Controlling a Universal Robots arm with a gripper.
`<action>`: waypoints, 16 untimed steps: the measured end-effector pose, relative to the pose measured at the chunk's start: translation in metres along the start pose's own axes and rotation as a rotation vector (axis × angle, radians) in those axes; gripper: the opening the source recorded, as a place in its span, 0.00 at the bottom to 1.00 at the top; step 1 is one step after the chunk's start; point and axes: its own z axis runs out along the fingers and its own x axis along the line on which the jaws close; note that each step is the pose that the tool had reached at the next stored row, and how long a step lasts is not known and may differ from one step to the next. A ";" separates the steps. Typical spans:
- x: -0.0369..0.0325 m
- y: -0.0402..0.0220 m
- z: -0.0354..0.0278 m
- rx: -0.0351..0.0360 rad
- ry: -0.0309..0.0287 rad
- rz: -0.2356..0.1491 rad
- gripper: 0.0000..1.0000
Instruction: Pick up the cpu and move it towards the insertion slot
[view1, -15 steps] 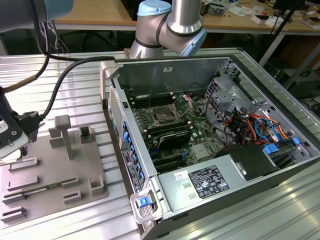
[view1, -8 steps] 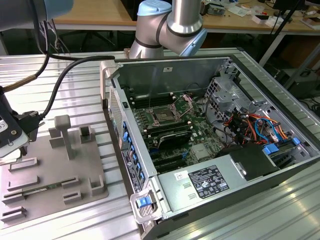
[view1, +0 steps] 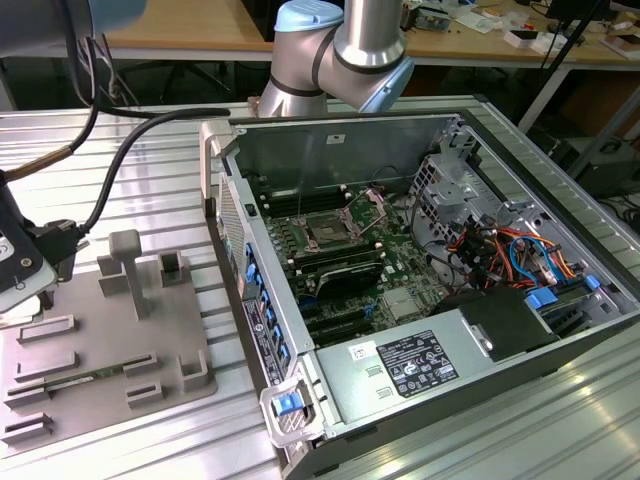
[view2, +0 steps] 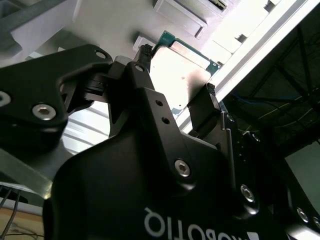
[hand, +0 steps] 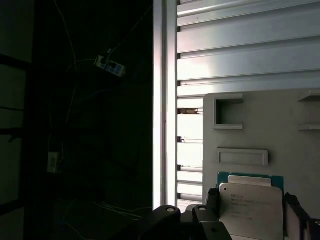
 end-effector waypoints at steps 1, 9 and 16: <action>0.0000 0.0000 -0.0006 0.0000 0.0000 0.000 0.55; -0.0002 0.0001 -0.0040 0.0001 0.0001 0.000 0.55; -0.0001 0.0003 -0.0088 0.0001 0.0001 0.000 0.55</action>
